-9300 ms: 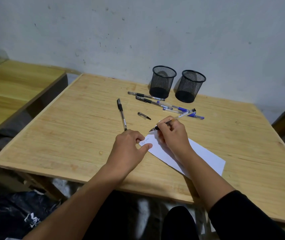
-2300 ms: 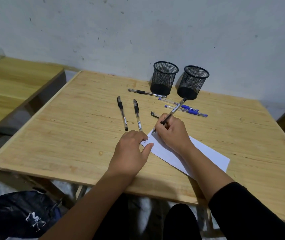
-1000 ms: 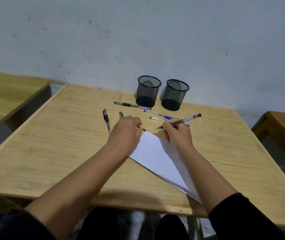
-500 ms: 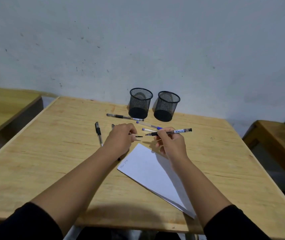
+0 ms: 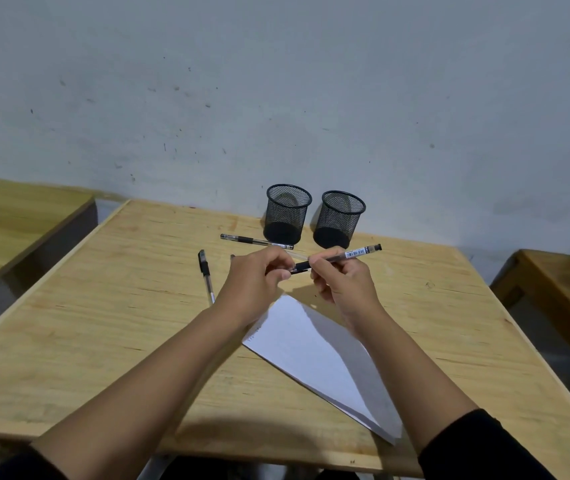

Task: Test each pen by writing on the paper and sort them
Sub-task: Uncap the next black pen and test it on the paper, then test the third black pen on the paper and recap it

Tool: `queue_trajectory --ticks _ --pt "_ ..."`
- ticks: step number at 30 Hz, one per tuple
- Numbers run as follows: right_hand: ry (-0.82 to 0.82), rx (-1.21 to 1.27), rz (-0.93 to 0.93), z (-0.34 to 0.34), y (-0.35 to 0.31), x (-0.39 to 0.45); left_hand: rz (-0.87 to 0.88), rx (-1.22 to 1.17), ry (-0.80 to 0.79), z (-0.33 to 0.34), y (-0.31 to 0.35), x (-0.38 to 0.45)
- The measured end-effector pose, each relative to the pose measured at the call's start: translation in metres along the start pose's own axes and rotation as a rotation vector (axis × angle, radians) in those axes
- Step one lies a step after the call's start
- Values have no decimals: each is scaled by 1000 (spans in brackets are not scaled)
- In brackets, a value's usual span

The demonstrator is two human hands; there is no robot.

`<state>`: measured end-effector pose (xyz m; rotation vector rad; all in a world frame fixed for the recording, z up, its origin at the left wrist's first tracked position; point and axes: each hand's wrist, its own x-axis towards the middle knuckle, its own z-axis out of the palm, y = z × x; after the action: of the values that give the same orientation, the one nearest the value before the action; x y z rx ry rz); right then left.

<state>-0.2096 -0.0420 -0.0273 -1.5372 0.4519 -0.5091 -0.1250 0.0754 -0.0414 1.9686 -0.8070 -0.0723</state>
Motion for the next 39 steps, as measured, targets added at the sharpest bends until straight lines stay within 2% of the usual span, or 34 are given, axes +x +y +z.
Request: queue_trajectory --ticks 3,8,12,15,19,22,28,32,35,39 --pt "-54 -15 -47 2 0 -6 10 -8 29 -3 2 -8" --pt "-54 -12 -32 4 -3 -11 34 -16 -10 -10 -2 -17" --pt "-5 155 -14 7 -7 -15 9 -24 24 -26 -2 -7" --pt "-4 234 6 7 -8 -22 -57 -129 66 -44 -8 0" --pt "-73 -91 -22 12 -5 -34 -113 -420 113 -58 -7 1" --pt "-88 -314 -42 21 -2 -39 -122 -490 107 -56 -1 -3" --pt "-20 -310 -157 34 -15 -34 -73 -449 66 -44 10 -13" --pt "55 -397 -147 28 -23 -34 -37 -176 103 -43 12 -15" --pt "134 -458 -120 20 -31 -35 7 146 33 -37 7 -12" --pt "245 -590 -120 3 -43 -41 10 340 -53 -27 15 -13"
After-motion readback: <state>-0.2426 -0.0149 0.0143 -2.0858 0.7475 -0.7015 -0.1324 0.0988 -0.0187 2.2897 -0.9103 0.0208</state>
